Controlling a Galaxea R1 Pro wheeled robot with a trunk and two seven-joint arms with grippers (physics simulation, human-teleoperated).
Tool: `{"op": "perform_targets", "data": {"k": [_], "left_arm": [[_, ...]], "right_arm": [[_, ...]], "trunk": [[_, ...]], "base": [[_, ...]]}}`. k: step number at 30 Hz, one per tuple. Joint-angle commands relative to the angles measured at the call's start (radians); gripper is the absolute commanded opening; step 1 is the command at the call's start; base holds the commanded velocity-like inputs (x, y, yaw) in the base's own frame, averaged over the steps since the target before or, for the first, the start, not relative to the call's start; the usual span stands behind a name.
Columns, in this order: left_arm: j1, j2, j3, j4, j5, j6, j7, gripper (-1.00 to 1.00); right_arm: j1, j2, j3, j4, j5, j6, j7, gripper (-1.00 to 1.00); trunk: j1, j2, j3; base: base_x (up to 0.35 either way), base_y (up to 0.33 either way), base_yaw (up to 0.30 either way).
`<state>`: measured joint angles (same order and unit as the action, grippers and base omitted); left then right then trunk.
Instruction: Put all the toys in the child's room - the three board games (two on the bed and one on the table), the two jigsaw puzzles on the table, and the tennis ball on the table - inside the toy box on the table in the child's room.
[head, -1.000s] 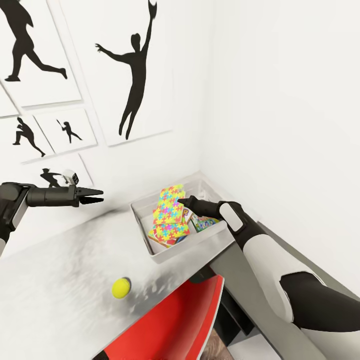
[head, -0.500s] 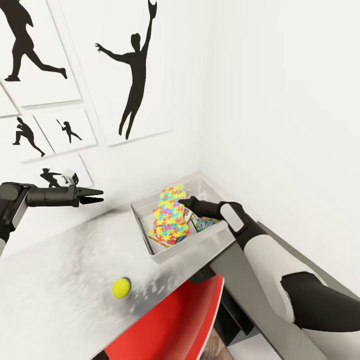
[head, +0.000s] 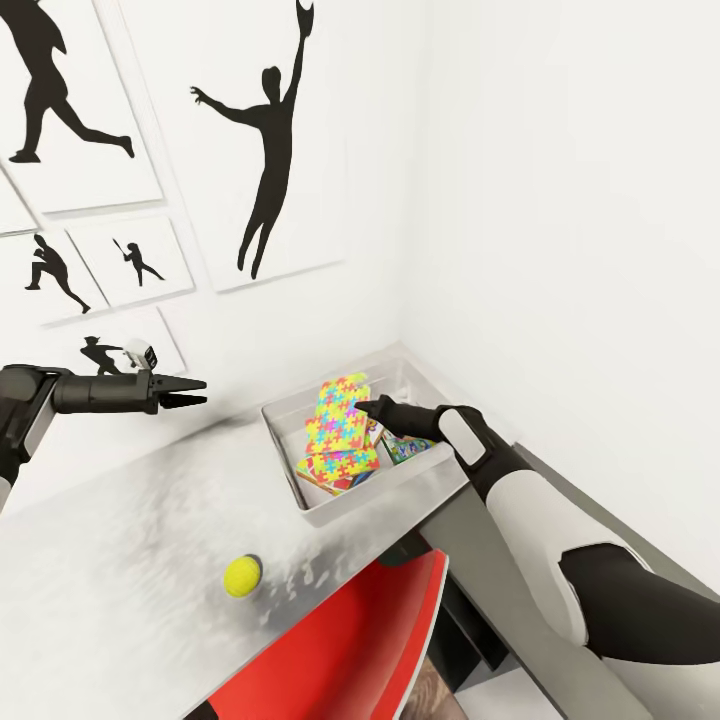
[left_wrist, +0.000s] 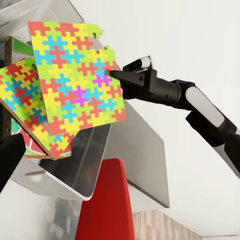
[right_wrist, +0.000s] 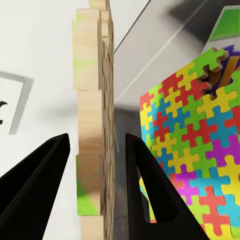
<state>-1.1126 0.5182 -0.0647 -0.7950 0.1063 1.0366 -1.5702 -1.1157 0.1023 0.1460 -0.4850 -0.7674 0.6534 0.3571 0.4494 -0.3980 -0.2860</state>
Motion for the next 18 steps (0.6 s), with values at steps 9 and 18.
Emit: {"op": "perform_targets", "data": {"k": [9,18], "left_arm": [[-0.001,0.002,-0.006,0.0,0.007,0.011,-0.001,1.0],[-0.001,0.002,-0.005,0.0,0.007,0.011,-0.001,1.0]], "right_arm": [[-0.001,0.0,0.001,0.0,0.0,0.001,0.002,1.0],[-0.001,-0.001,0.002,0.0,0.0,-0.003,0.002,1.0]], "trunk": [[0.001,-0.002,-0.002],[0.001,-0.002,-0.002]], "base": [[0.0,0.0,0.0],[0.0,0.0,0.0]]}}
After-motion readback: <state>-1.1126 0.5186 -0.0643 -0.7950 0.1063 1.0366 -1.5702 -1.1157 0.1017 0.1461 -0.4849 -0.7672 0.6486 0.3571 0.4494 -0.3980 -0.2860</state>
